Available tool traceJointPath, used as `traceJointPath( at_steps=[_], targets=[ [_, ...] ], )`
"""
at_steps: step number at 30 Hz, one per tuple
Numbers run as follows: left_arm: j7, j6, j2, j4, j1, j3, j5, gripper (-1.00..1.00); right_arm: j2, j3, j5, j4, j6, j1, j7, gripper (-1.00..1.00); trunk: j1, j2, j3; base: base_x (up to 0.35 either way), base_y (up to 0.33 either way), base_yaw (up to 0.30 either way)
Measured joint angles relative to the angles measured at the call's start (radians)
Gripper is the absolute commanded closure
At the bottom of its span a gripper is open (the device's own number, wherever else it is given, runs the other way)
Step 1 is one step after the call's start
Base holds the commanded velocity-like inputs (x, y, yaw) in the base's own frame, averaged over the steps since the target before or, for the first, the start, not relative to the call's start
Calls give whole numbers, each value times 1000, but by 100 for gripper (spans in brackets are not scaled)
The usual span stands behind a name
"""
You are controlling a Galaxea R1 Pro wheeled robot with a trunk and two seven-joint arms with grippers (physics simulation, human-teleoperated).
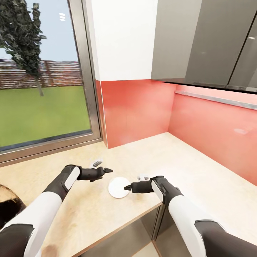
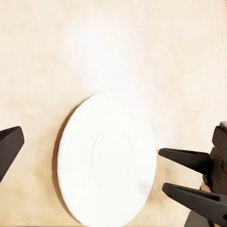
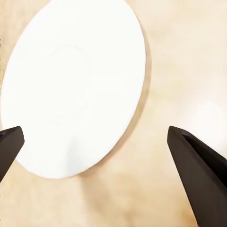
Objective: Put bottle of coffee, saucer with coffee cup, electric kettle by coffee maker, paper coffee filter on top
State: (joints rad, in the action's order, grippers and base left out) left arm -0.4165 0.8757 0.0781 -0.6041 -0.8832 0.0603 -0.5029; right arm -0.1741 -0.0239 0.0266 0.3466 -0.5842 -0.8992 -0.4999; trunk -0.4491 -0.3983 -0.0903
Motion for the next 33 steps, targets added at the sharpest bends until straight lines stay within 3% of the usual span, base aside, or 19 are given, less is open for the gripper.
traceJointPath(
  at_steps=[8, 12, 15, 18, 33],
  targets=[
    [3, -3, -31, 4, 7, -1, 2, -100, 0, 0, 1, -1, -1, -1, 0, -100, 0, 0, 0, 0, 0, 0],
    [4, -5, -33, 15, 7, -4, 2, -100, 0, 1, 0, -1, -1, -1, -10, -100, 0, 0, 0, 0, 0, 0],
    [7, -16, -36, 30, 7, -5, -2, -100, 0, 0, 0, -5, -1, 0, -67, -100, 0, 0, 0, 0, 0, 0],
    [9, -70, -37, 56, 7, -6, -3, -100, 0, 0, 0, -8, -1, 0, -97, -100, 0, 0, 0, 0, 0, 0],
    [22, -111, -45, 75, 7, -9, -6, -100, 0, 0, -1, -9, 0, 0, -107, -100, 0, 0, 0, 0, 0, 0]
  ],
)
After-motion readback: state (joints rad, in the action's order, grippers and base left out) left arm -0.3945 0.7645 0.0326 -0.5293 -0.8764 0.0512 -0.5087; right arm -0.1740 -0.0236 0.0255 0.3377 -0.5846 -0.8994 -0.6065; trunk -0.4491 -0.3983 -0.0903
